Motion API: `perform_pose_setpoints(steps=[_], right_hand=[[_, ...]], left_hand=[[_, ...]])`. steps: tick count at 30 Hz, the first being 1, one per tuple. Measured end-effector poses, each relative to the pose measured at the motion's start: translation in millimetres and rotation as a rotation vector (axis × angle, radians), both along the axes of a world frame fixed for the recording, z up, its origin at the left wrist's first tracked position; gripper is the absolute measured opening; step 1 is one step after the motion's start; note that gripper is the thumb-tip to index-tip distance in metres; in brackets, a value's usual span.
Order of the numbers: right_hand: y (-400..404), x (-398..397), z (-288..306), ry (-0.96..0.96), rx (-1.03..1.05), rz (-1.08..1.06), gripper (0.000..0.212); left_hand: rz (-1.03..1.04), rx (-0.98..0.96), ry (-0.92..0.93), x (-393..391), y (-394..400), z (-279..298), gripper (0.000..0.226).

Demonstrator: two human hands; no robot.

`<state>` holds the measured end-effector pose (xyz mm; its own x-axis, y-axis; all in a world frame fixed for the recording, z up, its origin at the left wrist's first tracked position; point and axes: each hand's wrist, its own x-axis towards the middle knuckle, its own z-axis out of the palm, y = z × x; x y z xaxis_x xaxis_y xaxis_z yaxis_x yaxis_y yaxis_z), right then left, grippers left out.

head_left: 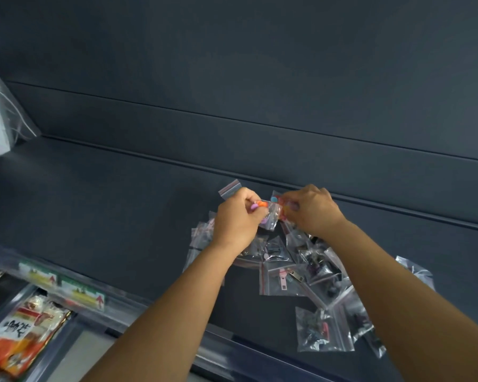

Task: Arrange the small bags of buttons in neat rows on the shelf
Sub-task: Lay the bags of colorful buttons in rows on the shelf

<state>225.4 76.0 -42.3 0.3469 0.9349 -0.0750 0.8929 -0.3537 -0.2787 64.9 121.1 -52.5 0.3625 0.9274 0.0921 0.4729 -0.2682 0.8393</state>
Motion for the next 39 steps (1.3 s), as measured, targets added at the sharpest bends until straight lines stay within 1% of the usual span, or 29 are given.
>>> perform_pose_setpoints(steps=[2, 4, 6, 9, 10, 12, 15, 18, 19, 20, 22, 23, 26, 29, 33, 36, 39], right_hand=[[2.1, -0.8, 2.0, -0.009, -0.039, 0.028, 0.027], [1.6, -3.8, 3.2, 0.025, -0.027, -0.006, 0.015], [-1.2, -5.7, 1.0, 0.025, 0.03, -0.016, 0.008], [-6.7, -8.0, -3.6, 0.052, 0.169, -0.029, 0.008], [-8.8, -9.1, -3.5, 0.096, 0.232, -0.057, 0.005], [-12.5, -11.8, -1.1, 0.22, 0.352, -0.142, 0.011], [-16.7, -18.1, 7.7, 0.421, 0.507, -0.249, 0.014], [-21.9, -25.5, 16.2, 0.635, 0.625, -0.324, 0.012], [-24.8, -27.5, 18.7, 0.72, 0.643, -0.336, 0.01], [-28.6, -29.1, 21.0, 0.793, 0.646, -0.342, 0.013], [-37.9, -30.0, 23.7, 0.883, 0.609, -0.349, 0.025], [-43.3, -29.9, 25.0, 0.909, 0.595, -0.353, 0.025], [-64.7, -26.6, 29.7, 0.974, 0.616, -0.407, 0.01], [-91.9, -18.6, 33.1, 1.069, 0.721, -0.523, 0.011], [-134.9, -3.7, 38.2, 1.122, 0.799, -0.624, 0.012], [-173.8, 12.3, 43.4, 1.146, 0.854, -0.665, 0.009], [-222.6, 34.9, 46.5, 1.039, 0.865, -0.7, 0.009]], left_hand=[[0.002, -0.007, -0.026, -1.3, 0.6, 2.3, 0.012], [-0.018, -0.002, -0.033, -3.1, 0.1, 5.0, 0.018], [-0.031, 0.02, -0.026, -5.0, -0.6, 6.6, 0.021], [-0.029, 0.073, 0.008, -8.5, -2.5, 8.8, 0.01], [-0.015, 0.077, 0.012, -9.7, -2.8, 9.6, 0.006], [0.018, 0.053, -0.009, -11.6, -2.5, 12.2, 0.003], [0.03, -0.001, -0.081, -11.6, -4.7, 17.4, 0.016], [0.01, -0.019, -0.15, -9.2, -11.2, 23.0, 0.023], [-0.006, -0.025, -0.158, -7.9, -13.6, 24.5, 0.023], [-0.022, -0.023, -0.147, -6.8, -15.7, 25.6, 0.022], [-0.049, -0.003, -0.108, -4.3, -19.9, 26.4, 0.018], [-0.064, 0.0, -0.1, -2.3, -22.9, 26.9, 0.018], [-0.132, -0.061, -0.133, 6.4, -35.8, 28.6, 0.018], [-0.199, -0.146, -0.207, 22.8, -56.9, 32.4, 0.012], [-0.3, -0.314, -0.341, 58.8, -93.2, 41.0, 0.006], [-0.349, -0.304, -0.343, 90.0, -125.6, 47.9, 0.002], [-0.426, -0.332, -0.377, 120.0, -166.7, 52.4, 0.003]])
